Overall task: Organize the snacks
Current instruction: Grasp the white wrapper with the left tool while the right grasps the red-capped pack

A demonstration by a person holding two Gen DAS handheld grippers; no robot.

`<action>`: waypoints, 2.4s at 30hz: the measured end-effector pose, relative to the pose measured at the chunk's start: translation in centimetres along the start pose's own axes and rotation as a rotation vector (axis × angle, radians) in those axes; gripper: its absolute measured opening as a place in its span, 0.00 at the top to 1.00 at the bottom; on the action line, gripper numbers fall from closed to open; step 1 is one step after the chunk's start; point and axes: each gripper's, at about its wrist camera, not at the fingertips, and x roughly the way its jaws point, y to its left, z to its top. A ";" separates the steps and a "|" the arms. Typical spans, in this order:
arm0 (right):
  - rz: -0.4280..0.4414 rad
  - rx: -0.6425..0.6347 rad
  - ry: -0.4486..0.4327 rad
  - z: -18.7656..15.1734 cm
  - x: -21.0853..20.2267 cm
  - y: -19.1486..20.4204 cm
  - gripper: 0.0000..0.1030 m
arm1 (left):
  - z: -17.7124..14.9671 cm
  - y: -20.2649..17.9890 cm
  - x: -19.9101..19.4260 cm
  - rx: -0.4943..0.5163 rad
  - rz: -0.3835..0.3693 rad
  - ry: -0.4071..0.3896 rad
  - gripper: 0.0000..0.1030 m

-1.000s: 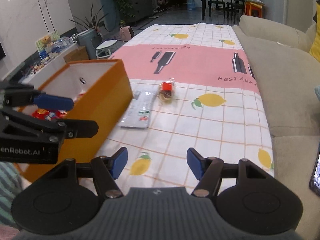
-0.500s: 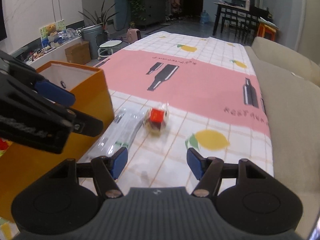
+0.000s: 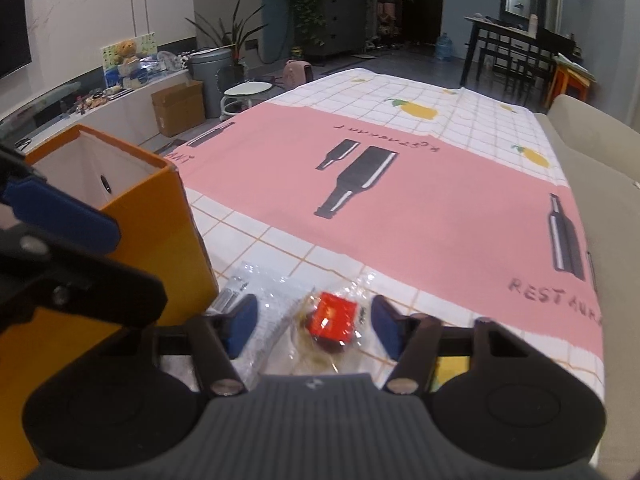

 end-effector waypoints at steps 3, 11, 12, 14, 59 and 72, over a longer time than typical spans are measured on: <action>-0.026 -0.014 -0.013 0.2 0.3 0.1 0.69 | 0.1 -0.1 0.0 -0.012 -0.009 0.002 0.47; -0.043 0.001 0.001 -1.3 -2.2 -1.4 0.82 | 0.2 -2.4 1.2 -0.046 0.030 0.033 0.47; -0.053 0.007 0.007 -1.7 -2.8 -1.7 0.82 | 0.2 -2.7 1.5 -0.046 0.044 0.041 0.47; -0.071 0.024 0.017 -2.6 -4.0 -2.5 0.83 | 0.2 -3.8 2.4 -0.042 0.084 0.063 0.46; -0.015 0.234 0.051 -8.2 -10.0 -5.2 1.00 | -8.1 -8.3 4.9 0.027 -0.002 0.088 0.98; -0.064 0.249 -0.053 -6.9 -9.2 -6.1 0.42 | -6.5 -8.5 6.1 0.102 0.144 0.036 0.18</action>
